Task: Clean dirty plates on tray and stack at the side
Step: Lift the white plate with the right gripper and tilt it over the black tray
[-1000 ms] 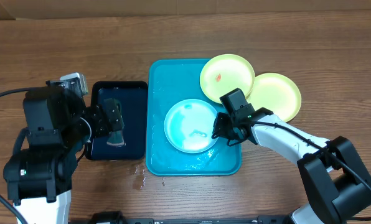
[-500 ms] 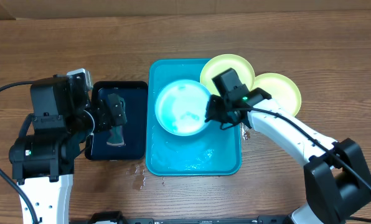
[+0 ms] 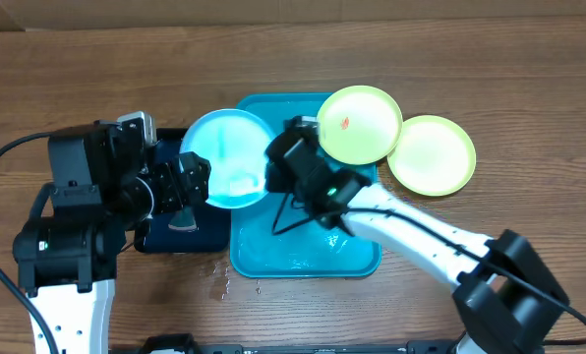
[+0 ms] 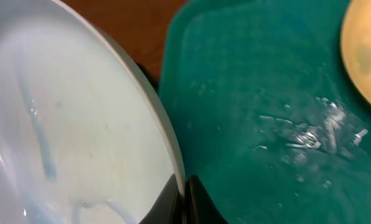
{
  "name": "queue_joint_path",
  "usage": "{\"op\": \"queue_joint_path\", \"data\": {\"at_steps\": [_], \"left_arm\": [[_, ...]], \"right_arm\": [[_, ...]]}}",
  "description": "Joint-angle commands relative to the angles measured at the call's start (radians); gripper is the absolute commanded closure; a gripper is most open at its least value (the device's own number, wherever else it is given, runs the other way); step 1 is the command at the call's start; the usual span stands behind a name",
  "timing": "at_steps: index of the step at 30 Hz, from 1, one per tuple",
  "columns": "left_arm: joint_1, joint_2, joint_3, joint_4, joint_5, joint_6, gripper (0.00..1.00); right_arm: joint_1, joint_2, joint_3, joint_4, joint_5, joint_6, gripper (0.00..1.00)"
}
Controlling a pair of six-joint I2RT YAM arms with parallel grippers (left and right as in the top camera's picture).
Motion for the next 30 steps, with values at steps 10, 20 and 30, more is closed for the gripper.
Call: {"op": "queue_joint_path", "data": {"at_steps": [10, 20, 30], "left_arm": [[0.006, -0.011, 0.017, -0.024, 0.059, 0.019, 0.0], [0.006, -0.079, 0.071, -0.051, -0.002, 0.031, 0.0], [0.006, -0.108, 0.08, -0.06, -0.135, 0.031, 0.0]], "right_arm": [[0.134, 0.075, 0.028, 0.294, 0.328, -0.142, 0.96], [0.136, 0.083, 0.028, 0.477, 0.431, -0.426, 0.96], [0.135, 0.084, 0.028, 0.718, 0.45, -0.693, 0.96]]}}
